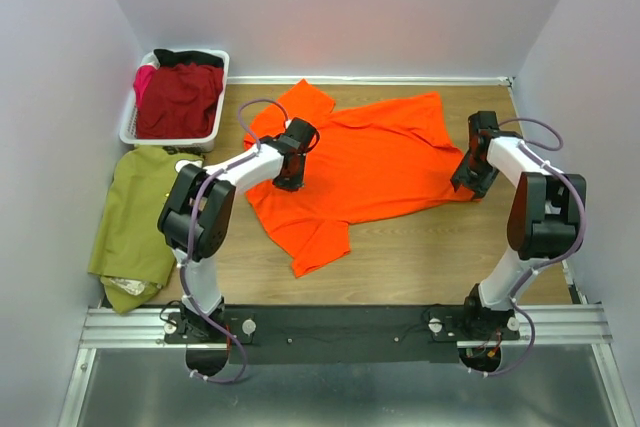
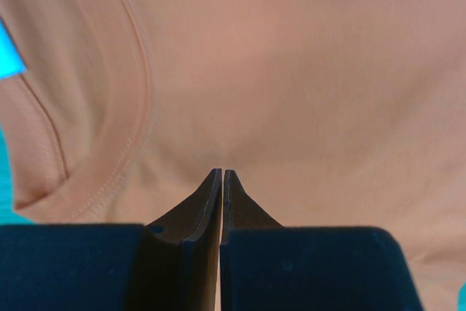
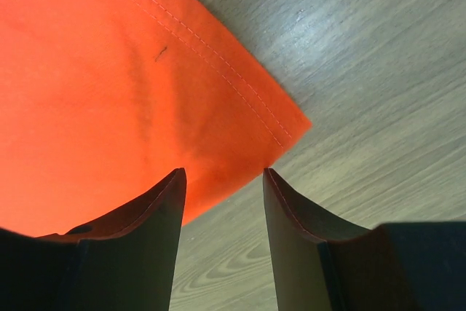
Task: Fold and stack the t-shirts
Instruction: Flatten out the tshirt
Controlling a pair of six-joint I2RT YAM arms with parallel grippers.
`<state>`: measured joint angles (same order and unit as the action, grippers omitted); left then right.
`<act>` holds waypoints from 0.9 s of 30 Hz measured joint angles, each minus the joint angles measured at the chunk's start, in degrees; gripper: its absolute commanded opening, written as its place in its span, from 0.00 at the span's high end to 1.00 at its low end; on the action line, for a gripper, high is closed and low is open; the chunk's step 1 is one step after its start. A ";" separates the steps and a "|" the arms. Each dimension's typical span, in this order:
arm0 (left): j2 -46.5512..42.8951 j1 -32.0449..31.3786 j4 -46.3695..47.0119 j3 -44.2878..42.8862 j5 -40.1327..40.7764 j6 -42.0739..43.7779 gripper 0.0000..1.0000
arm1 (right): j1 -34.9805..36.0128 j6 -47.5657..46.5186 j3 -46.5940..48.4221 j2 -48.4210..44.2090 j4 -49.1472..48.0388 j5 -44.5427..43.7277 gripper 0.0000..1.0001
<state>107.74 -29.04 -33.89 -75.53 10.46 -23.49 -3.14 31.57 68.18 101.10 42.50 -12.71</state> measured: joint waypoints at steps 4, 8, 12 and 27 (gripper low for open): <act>-2.40 -0.35 -0.15 4.07 -1.95 -0.11 0.87 | 0.00 0.11 0.00 0.81 -0.17 0.09 0.45; -4.26 -0.35 -0.35 7.10 -3.04 -1.01 0.87 | -0.07 -0.11 0.11 3.21 -0.48 0.02 0.46; -4.07 -0.35 -2.40 8.24 -2.97 -2.78 0.87 | -0.57 -0.59 1.31 4.76 -0.59 0.09 0.46; 7.04 12.04 -6.86 -6.91 -4.50 -7.19 0.86 | -0.72 -1.05 7.02 9.09 1.20 0.63 0.46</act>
<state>114.78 -16.99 -40.75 -82.43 5.96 -30.68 -3.86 30.52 75.20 110.19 43.70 -12.08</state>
